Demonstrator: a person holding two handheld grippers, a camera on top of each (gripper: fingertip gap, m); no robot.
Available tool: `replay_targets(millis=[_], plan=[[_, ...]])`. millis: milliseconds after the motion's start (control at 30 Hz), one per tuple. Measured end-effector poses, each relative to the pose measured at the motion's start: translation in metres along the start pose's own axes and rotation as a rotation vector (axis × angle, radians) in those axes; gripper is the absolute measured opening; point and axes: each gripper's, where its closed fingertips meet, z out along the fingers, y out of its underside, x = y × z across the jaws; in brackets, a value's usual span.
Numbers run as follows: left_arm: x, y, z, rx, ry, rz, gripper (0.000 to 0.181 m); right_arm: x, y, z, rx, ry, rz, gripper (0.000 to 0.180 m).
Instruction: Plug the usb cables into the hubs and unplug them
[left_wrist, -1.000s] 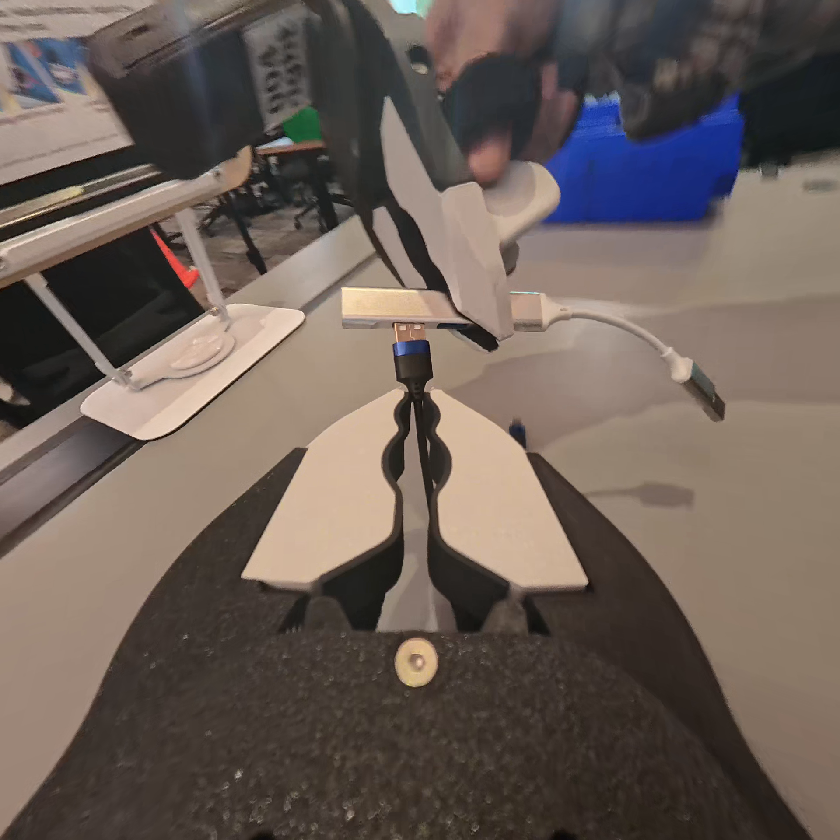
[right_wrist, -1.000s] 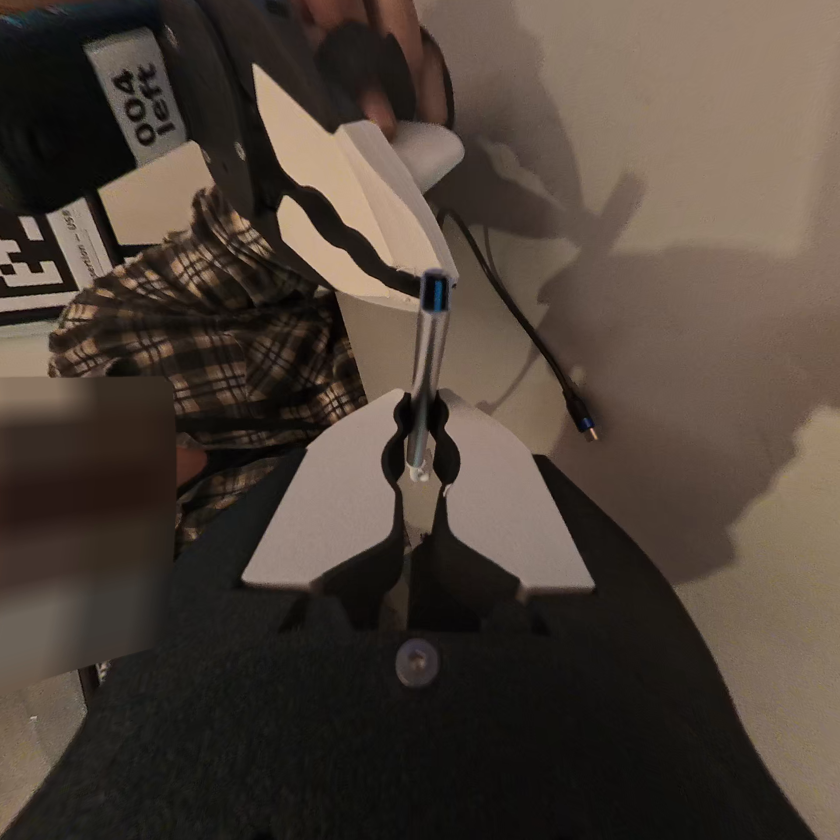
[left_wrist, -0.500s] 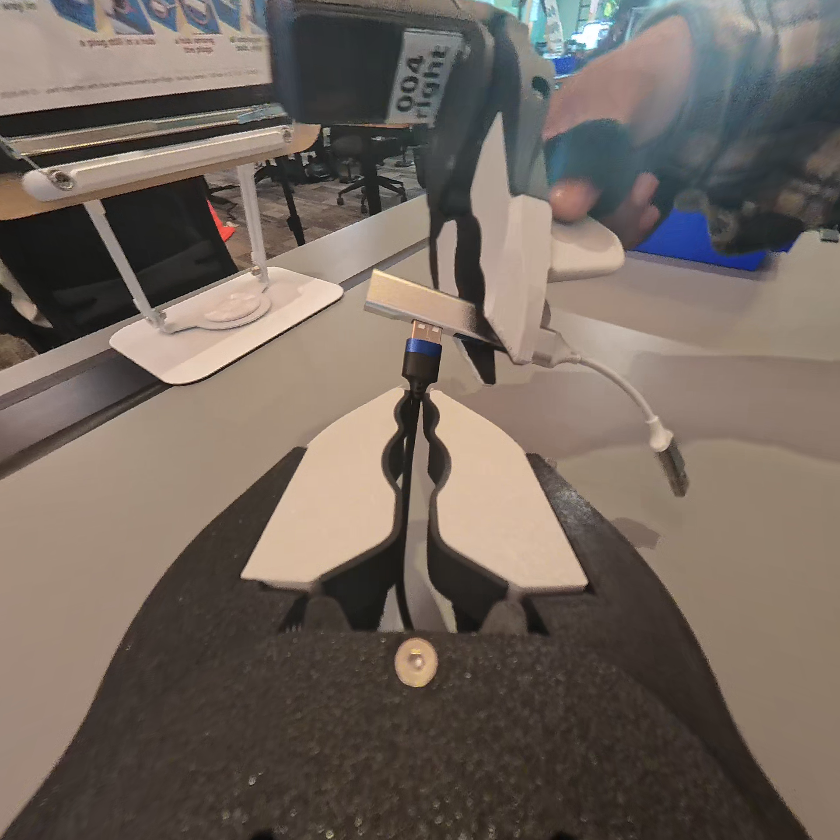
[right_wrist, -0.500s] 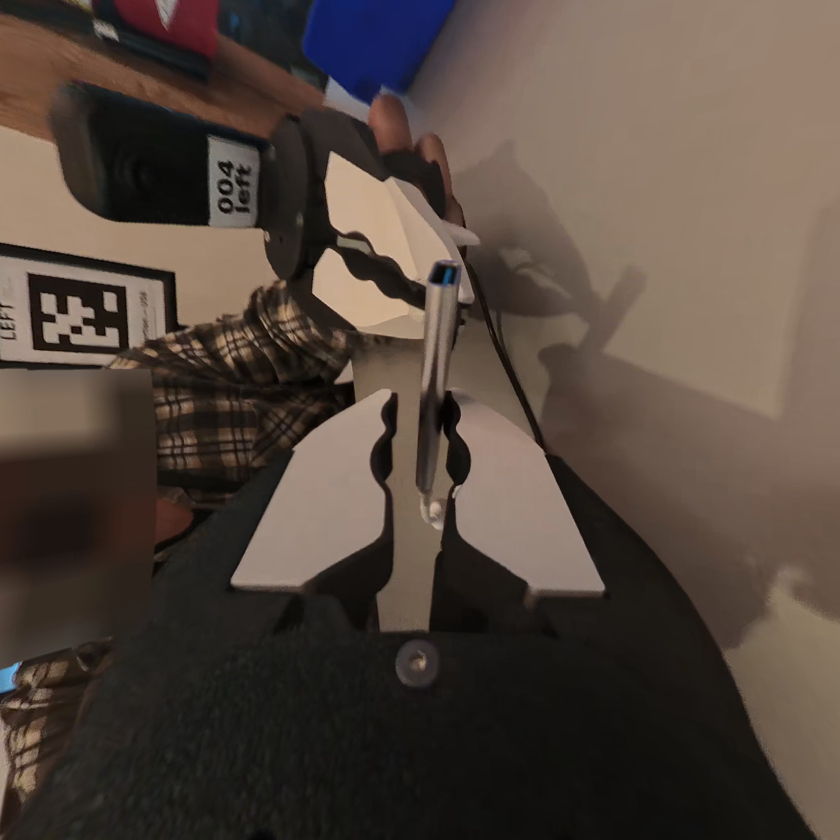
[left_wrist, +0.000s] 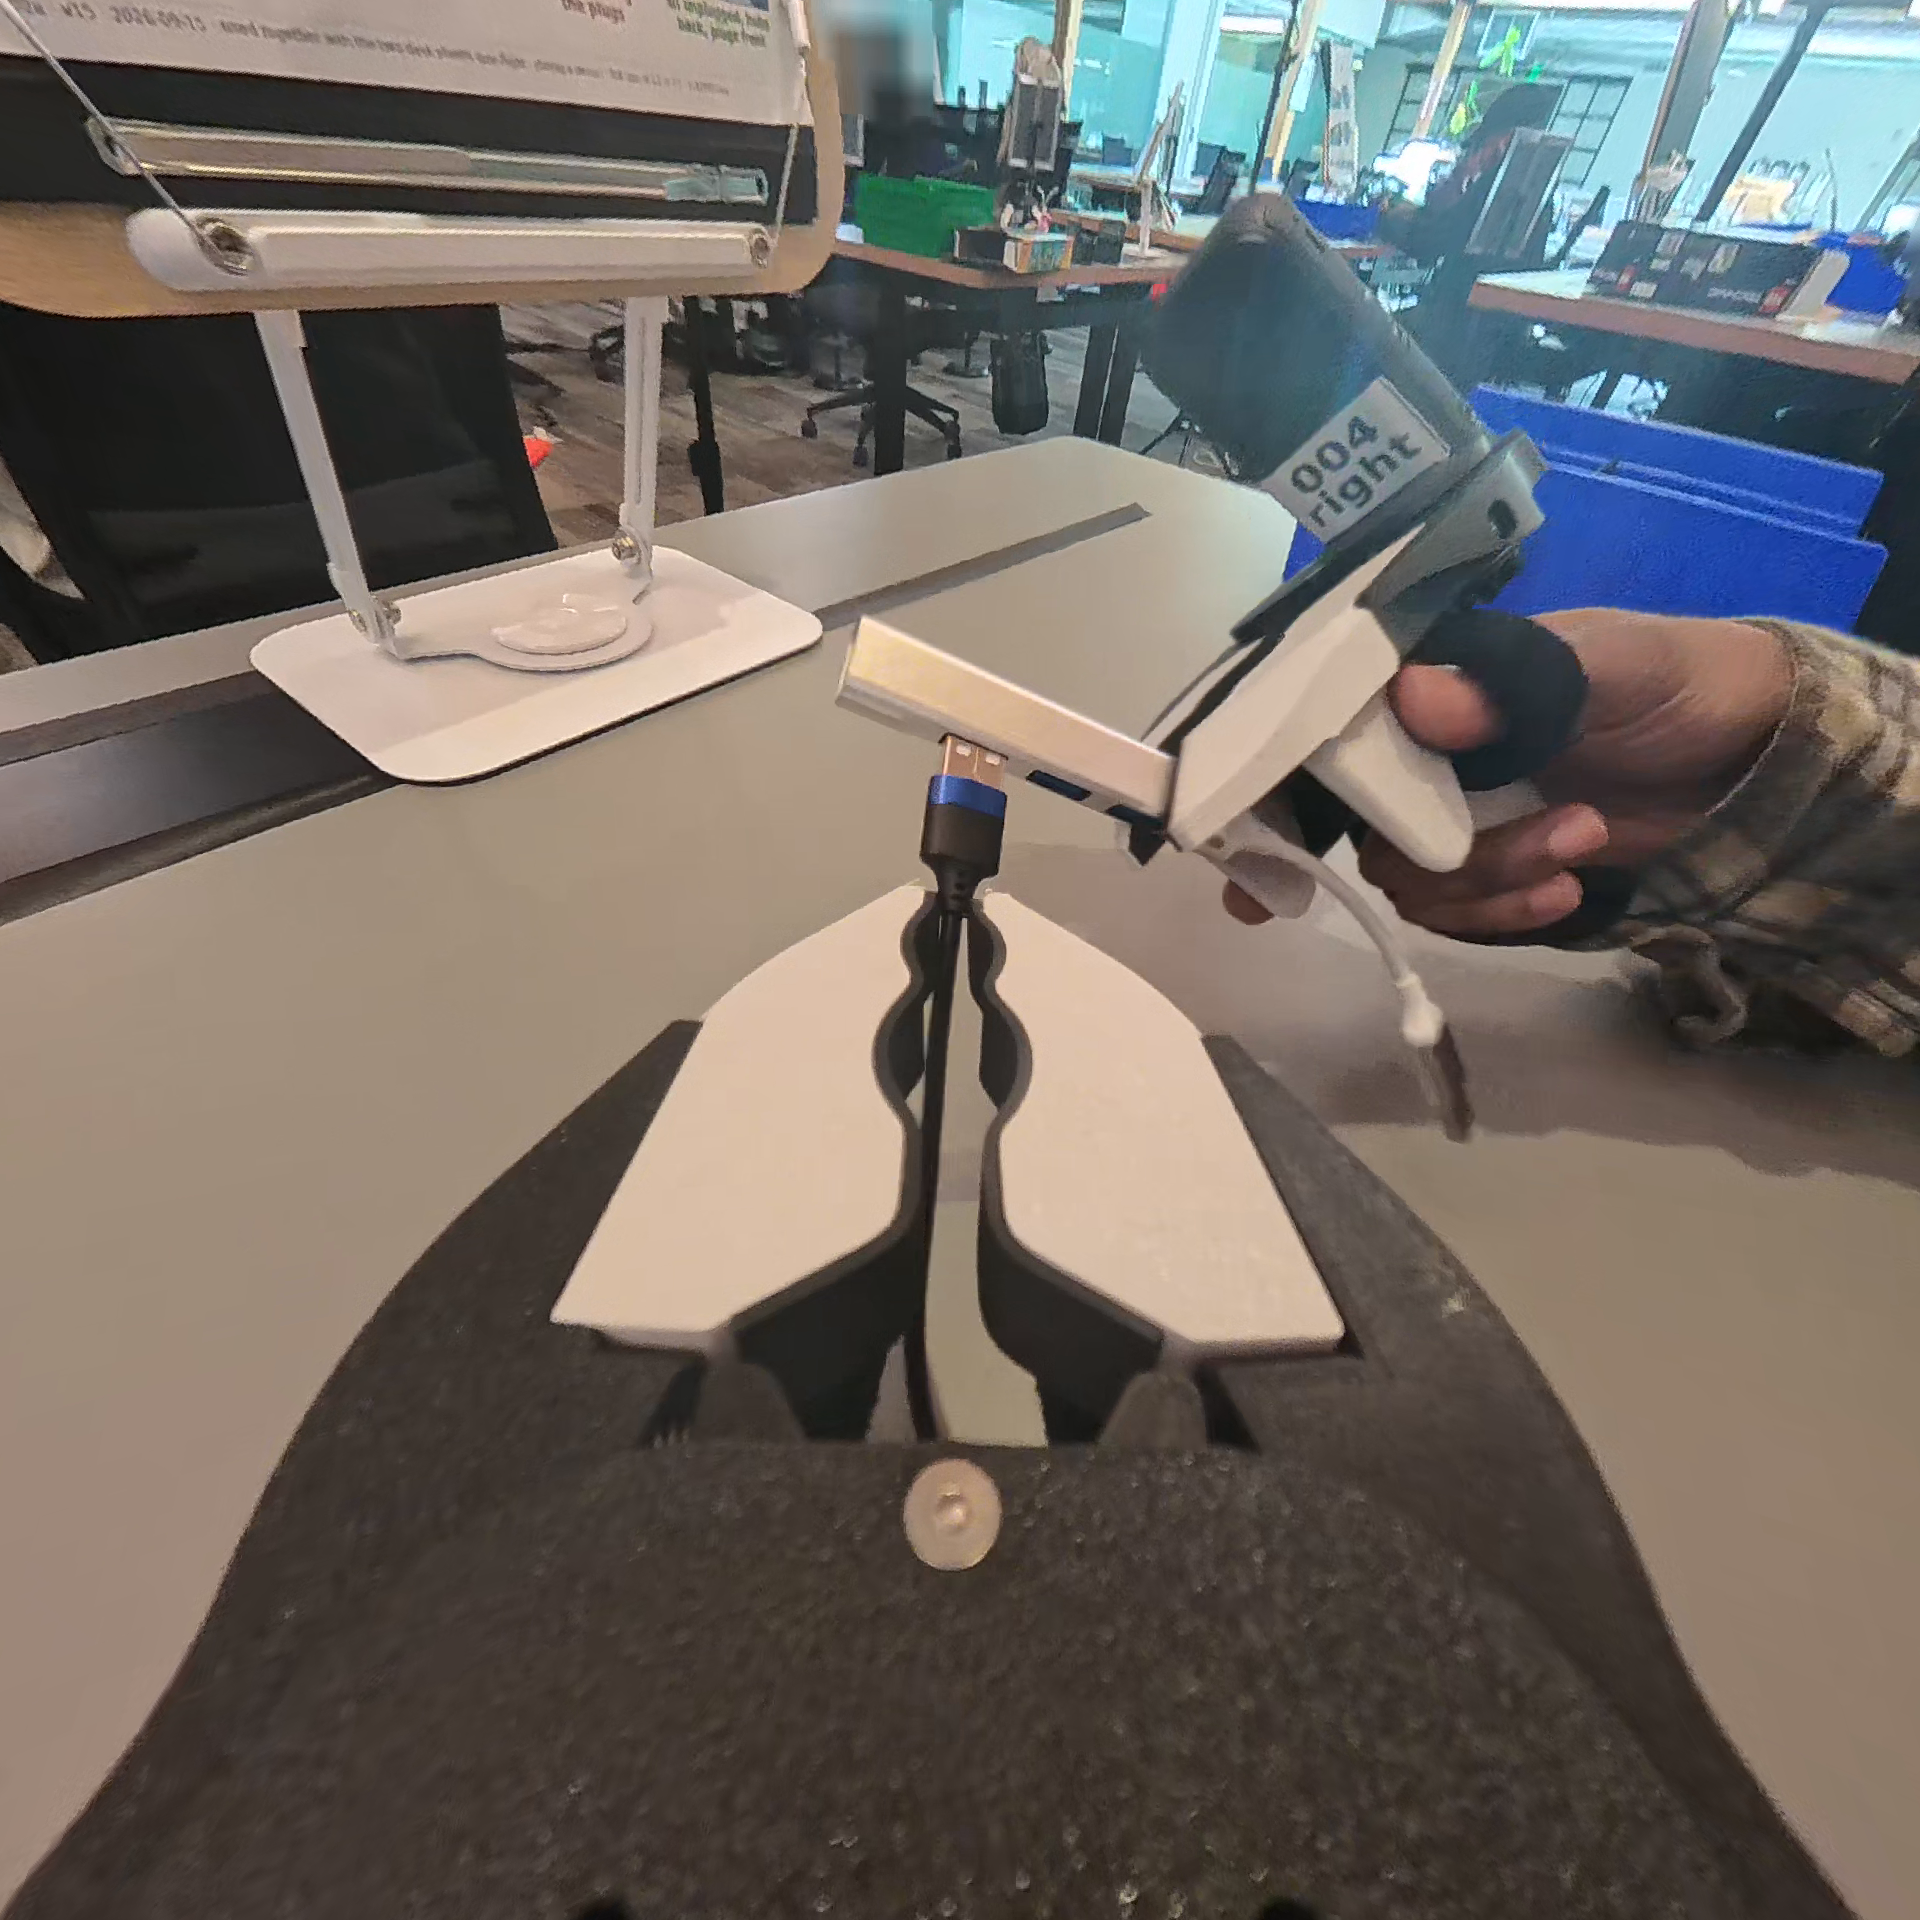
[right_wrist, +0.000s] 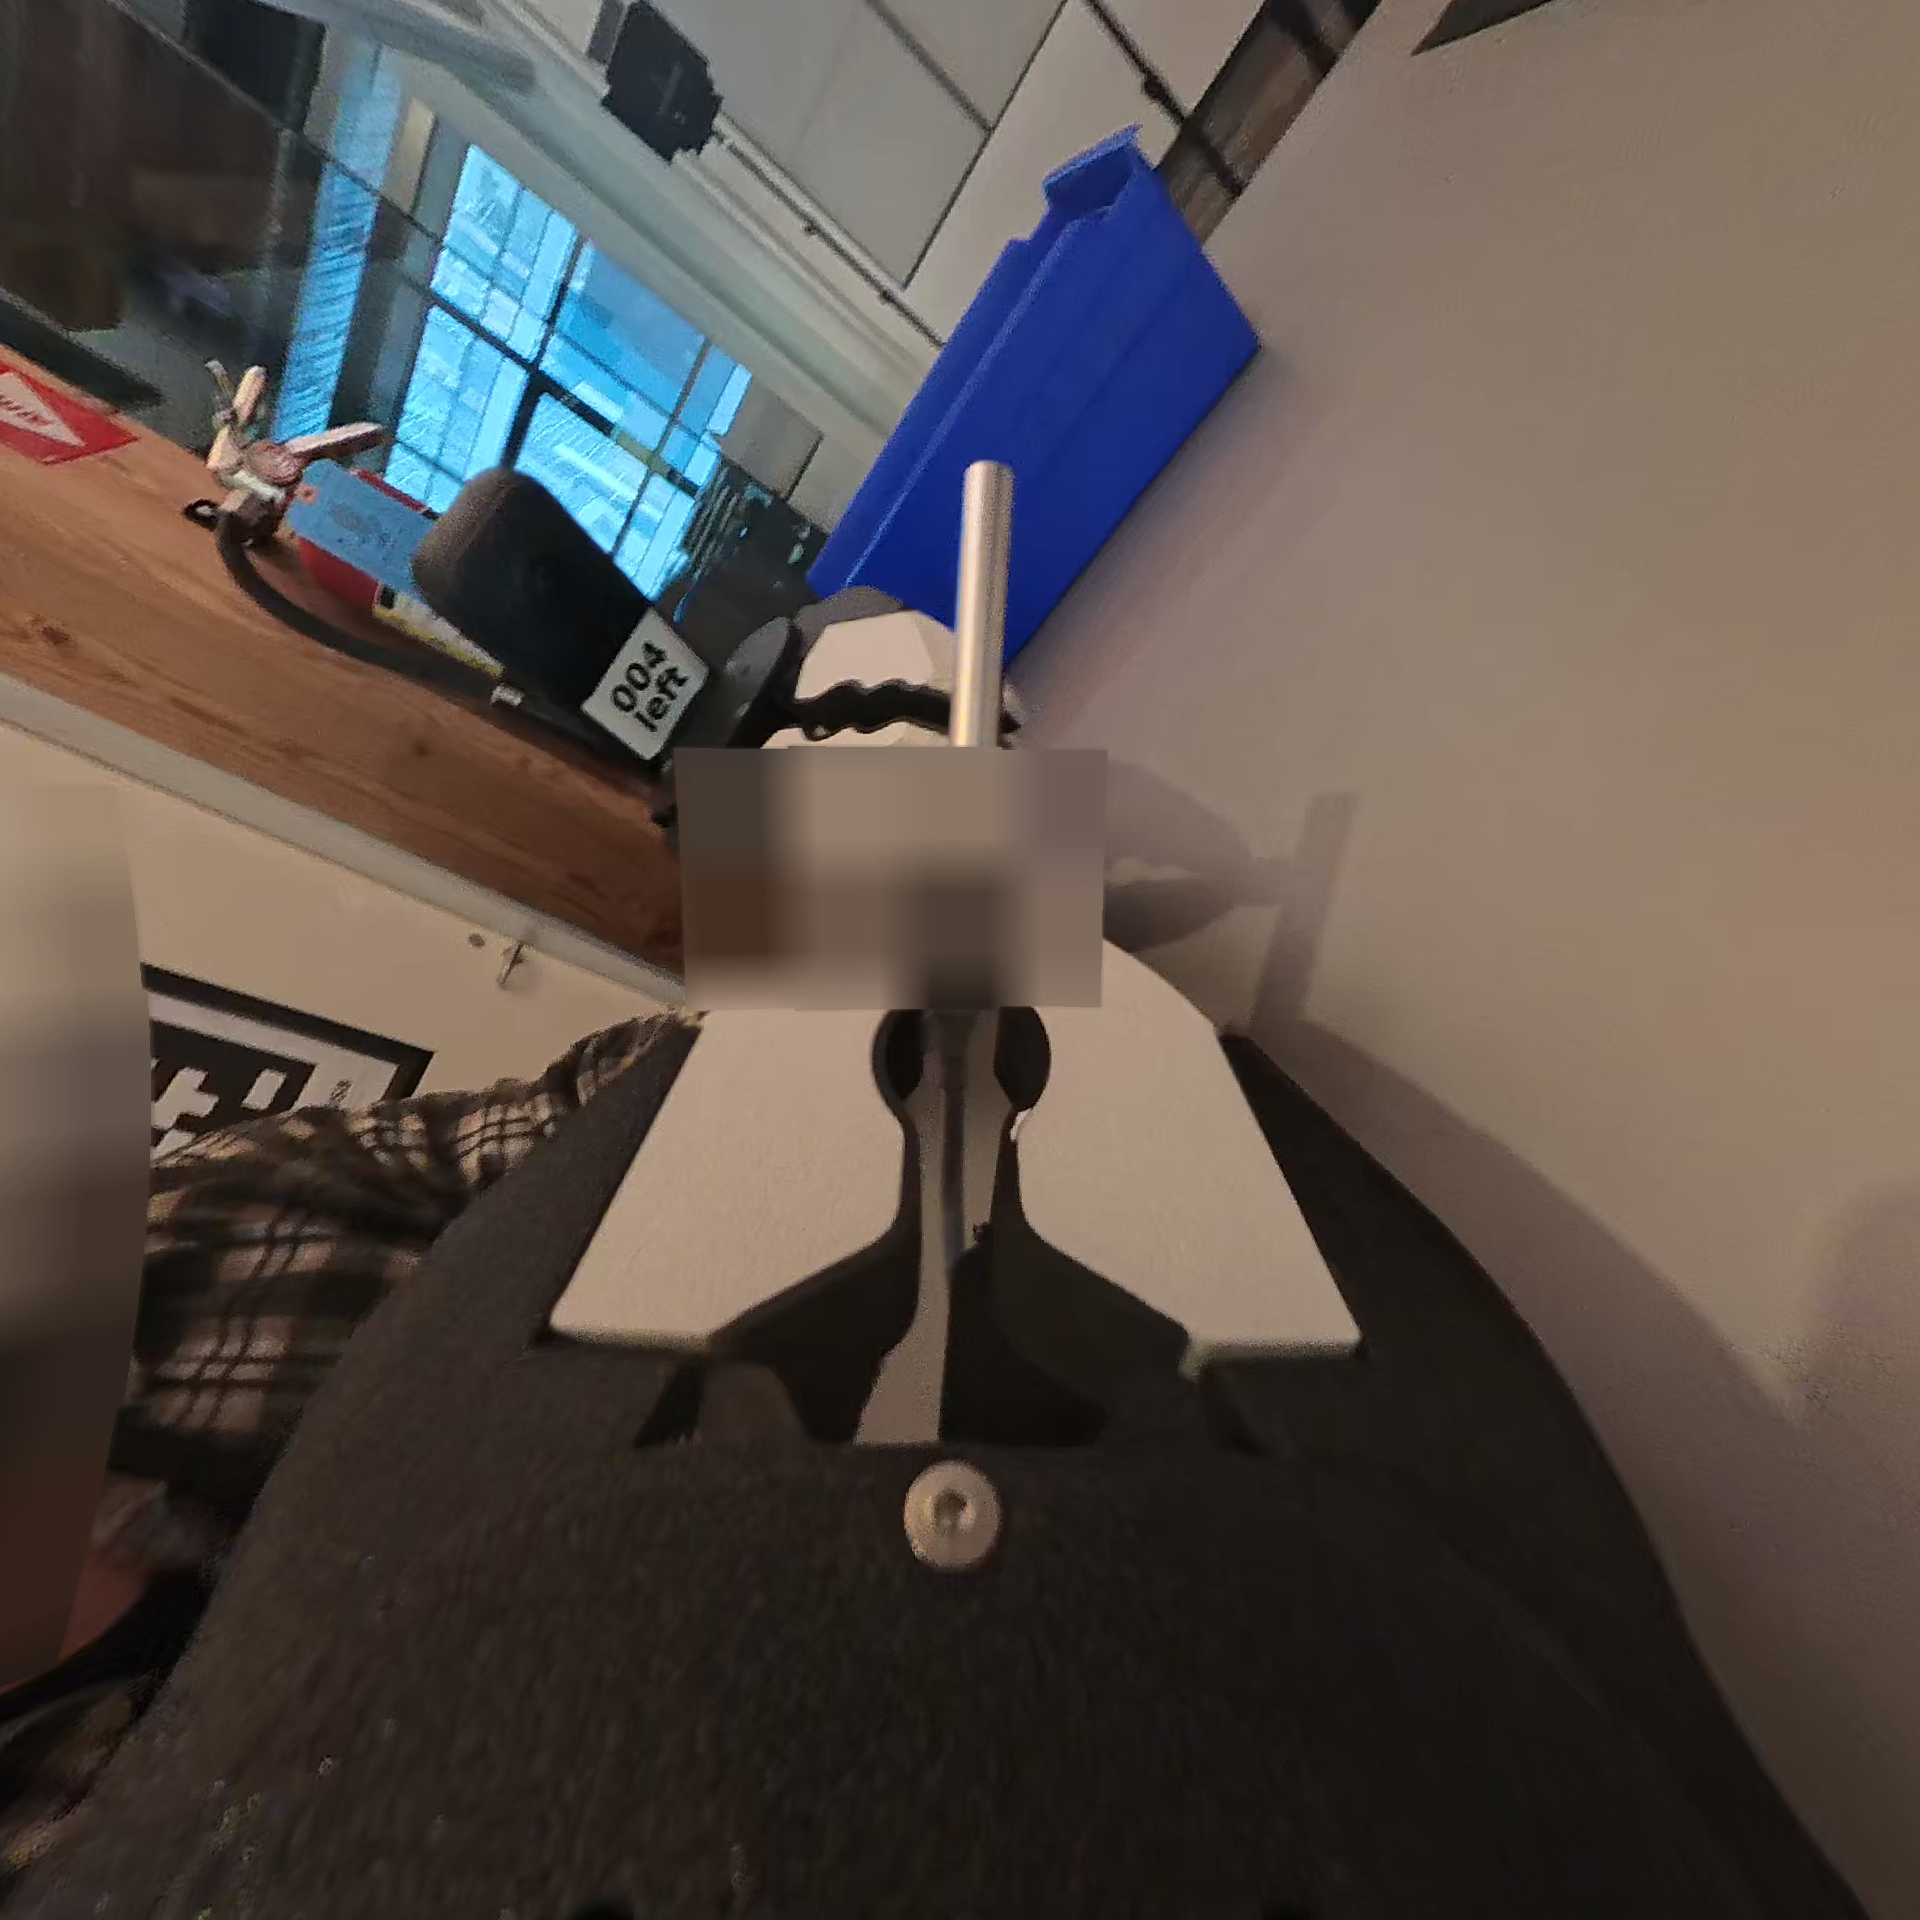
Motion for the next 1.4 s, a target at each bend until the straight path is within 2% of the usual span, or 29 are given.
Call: replay_targets(millis=[100,233,367,567,667,800,967,1267,1400], plan=[[0.007,0.007,0.001,-0.053,0.049,0.047,0.005,0.003,0.004,-0.005,0.021,-0.028,0.092,0.007],[0.014,0.022,0.001,-0.154,0.094,0.074,0.005,0.009,0.017,-0.012,-0.04,-0.036,0.171,0.007],[0.005,0.02,0.001,-0.191,0.026,0.13,0.031,0.009,0.021,-0.016,-0.056,-0.083,0.247,0.007],[0.011,0.028,0.009,-0.301,0.02,0.168,0.049,0.013,0.026,-0.019,-0.035,-0.133,0.337,0.005],[0.015,0.029,0.015,-0.333,0.011,0.18,0.047,0.013,0.025,-0.023,-0.009,-0.145,0.357,0.006],[0.021,0.021,0.022,-0.309,0.006,0.192,0.03,0.013,0.024,-0.026,0.023,-0.147,0.363,0.007],[0.022,0.02,0.026,-0.34,-0.004,0.198,0.019,0.009,0.024,-0.024,0.026,-0.152,0.36,0.007],[0.021,0.019,0.028,-0.351,-0.052,0.233,0.015,0.008,0.02,-0.027,0.05,-0.148,0.348,0.007],[0.022,0.015,0.029,-0.37,-0.081,0.296,0.014,0.002,0.027,-0.022,-0.012,-0.132,0.303,0.005]])
